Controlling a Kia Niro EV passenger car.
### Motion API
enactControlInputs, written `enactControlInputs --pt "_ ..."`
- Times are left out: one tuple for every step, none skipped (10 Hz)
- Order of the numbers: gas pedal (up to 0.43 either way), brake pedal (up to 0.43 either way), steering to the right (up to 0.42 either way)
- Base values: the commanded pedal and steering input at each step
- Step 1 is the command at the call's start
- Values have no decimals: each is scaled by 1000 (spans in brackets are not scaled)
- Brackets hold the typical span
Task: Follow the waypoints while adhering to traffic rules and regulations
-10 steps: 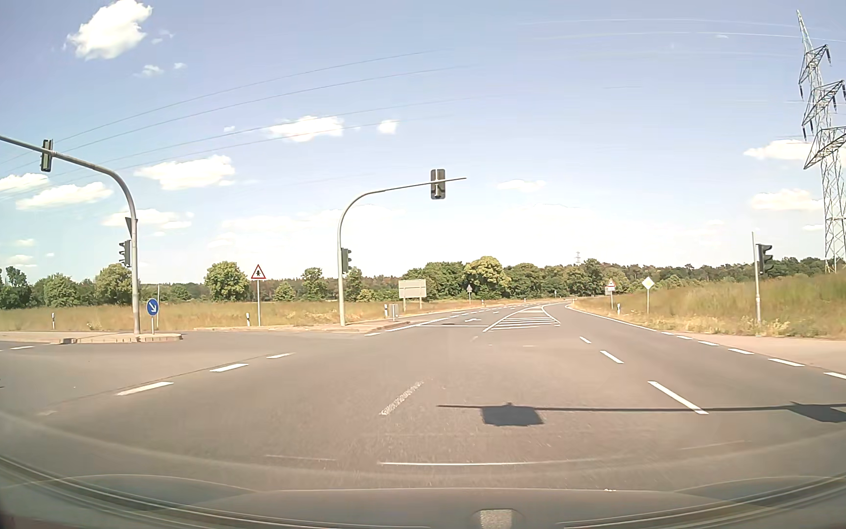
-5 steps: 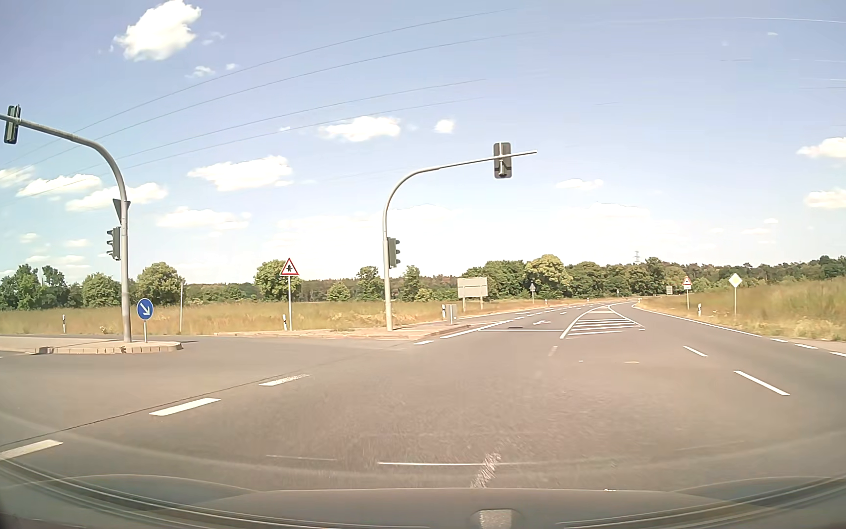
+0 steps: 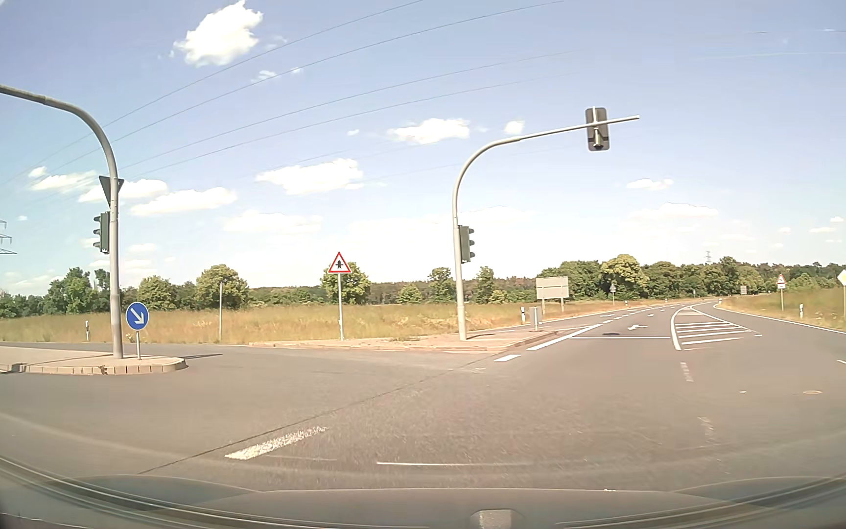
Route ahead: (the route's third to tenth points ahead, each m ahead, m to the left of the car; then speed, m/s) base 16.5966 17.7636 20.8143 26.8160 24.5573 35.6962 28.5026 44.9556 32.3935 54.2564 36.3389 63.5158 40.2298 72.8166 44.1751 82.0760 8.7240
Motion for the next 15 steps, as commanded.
enactControlInputs --pt "0 134 -163" --pt "0 116 -164" --pt "0 85 -164" --pt "0 37 -165" --pt "0 30 -166" --pt "0 30 -173" --pt "0 30 -184" --pt "0 30 -189" --pt "0 30 -195" --pt "0 30 -202" --pt "0 30 -207" --pt "0 30 -212" --pt "0 30 -219" --pt "0 30 -226" --pt "0 30 -233"
